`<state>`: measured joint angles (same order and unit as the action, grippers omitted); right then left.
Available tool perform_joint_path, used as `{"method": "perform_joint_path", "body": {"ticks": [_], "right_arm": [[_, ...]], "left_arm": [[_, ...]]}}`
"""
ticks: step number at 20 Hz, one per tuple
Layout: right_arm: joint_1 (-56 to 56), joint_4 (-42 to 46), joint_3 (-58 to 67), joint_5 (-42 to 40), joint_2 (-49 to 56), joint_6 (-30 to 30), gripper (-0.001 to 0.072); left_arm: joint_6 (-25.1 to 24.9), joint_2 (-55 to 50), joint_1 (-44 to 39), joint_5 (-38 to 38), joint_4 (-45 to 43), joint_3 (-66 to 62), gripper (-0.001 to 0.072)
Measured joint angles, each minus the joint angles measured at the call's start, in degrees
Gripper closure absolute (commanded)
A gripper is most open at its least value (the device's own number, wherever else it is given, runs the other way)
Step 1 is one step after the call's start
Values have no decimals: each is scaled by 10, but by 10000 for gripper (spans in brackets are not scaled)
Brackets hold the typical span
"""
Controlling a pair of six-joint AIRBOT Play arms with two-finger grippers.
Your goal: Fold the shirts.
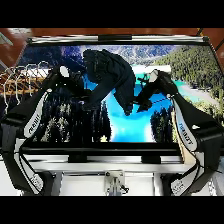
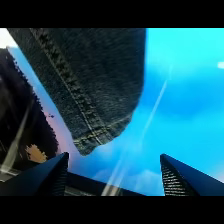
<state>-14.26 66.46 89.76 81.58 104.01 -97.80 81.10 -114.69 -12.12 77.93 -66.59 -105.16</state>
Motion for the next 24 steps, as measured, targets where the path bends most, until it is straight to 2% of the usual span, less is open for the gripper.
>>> {"method": "perform_joint_path", "body": {"ticks": [4, 5, 6, 7, 12, 18, 21, 24], "right_arm": [[-34, 17, 0, -28, 30, -6, 48], [-39, 18, 0, -37, 33, -12, 256], [-42, 19, 1, -51, 36, -19, 595], [-44, 23, 0, -68, 39, -22, 618], [-39, 96, 1, -91, 16, -36, 618], [-26, 234, 8, -98, -126, -20, 618], [-23, 273, 52, -148, -219, -10, 618], [-22, 293, 131, -234, -297, -13, 619]], "left_arm": [[-21, 37, 8, 7, 2, -2, 625], [-24, 48, 8, 7, 4, -2, 624], [-26, 60, 9, 7, 5, -2, 624], [-29, 70, 8, 7, 7, -2, 624], [-36, 116, 10, 10, 7, -2, 625], [-47, 213, 10, -10, 14, -3, 625], [-53, 294, 10, -77, 50, -32, 625], [-68, 377, 10, -193, 90, -97, 625]]}}
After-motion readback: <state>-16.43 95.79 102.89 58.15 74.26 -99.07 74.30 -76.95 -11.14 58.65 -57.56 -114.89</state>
